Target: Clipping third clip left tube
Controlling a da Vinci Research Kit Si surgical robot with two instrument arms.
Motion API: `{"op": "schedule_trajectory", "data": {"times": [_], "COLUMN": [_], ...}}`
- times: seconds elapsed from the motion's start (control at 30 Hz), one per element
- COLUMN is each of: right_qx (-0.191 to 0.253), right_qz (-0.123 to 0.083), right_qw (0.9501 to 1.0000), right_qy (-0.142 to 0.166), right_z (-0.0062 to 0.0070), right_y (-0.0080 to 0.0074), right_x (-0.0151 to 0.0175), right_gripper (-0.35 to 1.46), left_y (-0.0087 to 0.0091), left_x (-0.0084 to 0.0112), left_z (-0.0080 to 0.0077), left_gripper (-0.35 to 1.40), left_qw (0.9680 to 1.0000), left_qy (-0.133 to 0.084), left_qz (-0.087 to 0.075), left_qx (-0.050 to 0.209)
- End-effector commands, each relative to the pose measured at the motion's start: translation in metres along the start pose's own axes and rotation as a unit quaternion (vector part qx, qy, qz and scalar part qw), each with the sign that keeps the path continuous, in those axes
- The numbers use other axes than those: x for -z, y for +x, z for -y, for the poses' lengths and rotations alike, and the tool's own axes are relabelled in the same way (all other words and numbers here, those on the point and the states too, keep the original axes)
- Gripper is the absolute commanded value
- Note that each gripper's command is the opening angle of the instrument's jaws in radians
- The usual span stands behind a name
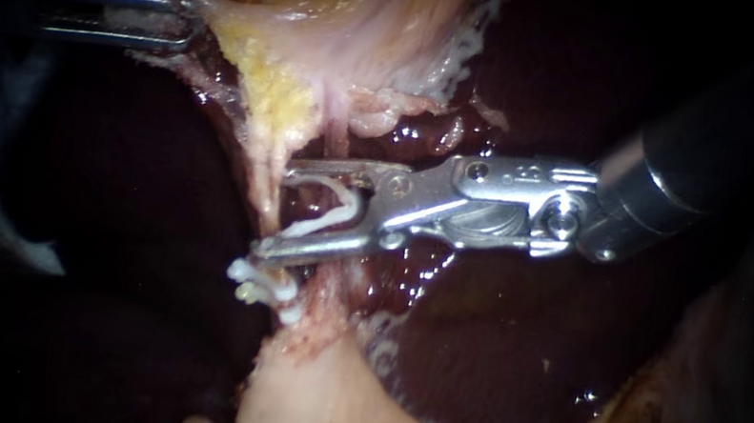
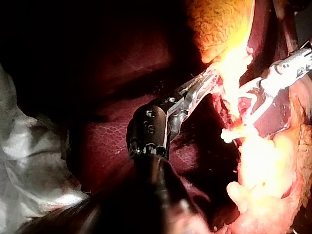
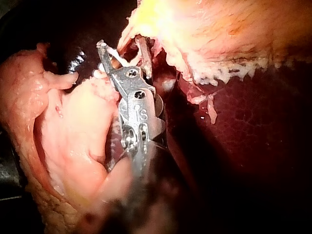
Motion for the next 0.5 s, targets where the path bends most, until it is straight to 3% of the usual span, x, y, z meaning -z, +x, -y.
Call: {"op": "schedule_trajectory", "data": {"times": [0.03, 0.5], "right_qx": [-0.003, -0.031], "right_qz": [-0.007, -0.049], "right_qw": [1.0, 0.9981], "right_qy": [0.003, 0.023], "right_z": [0.0, 0.0006], "right_y": [0.0002, 0.0014], "right_x": [-0.0004, -0.0036], "right_gripper": [0.49, 0.48], "left_y": [0.0, 0.0], "left_x": [0.0, -0.0001], "left_z": [0.0, 0.0], "left_gripper": [-0.35, -0.35], "left_qw": [1.0, 1.0], "left_qy": [0.0, 0.001], "left_qz": [0.0, 0.0], "left_qx": [0.0, 0.0]}}
